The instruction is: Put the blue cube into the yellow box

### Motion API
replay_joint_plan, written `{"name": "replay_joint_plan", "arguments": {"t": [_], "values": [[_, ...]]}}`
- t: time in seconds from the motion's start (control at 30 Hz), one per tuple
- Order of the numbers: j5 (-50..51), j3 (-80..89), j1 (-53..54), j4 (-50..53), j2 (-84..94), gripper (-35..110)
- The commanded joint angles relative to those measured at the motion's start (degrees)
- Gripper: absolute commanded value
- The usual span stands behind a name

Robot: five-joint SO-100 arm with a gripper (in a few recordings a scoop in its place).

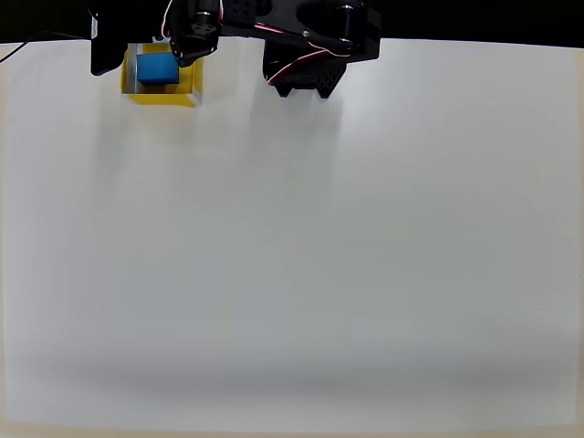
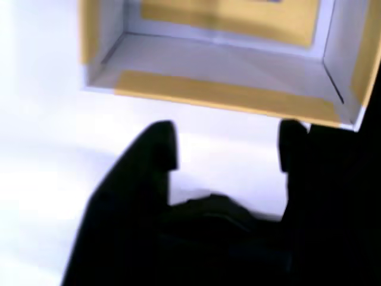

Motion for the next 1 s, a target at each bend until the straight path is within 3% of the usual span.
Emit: {"name": "replay_joint_plan", "arguments": {"t": [0.0,0.3,0.5,0.77,0.97], "values": [[1.1,-1.6,-6.6,-2.7,7.9,14],[7.3,5.6,-31.8,-11.2,17.1,18],[9.0,15.6,-50.9,-18.0,26.5,13],[11.2,25.2,-77.7,-13.5,36.8,0],[13.7,36.7,-89.9,-7.1,46.8,0]]}}
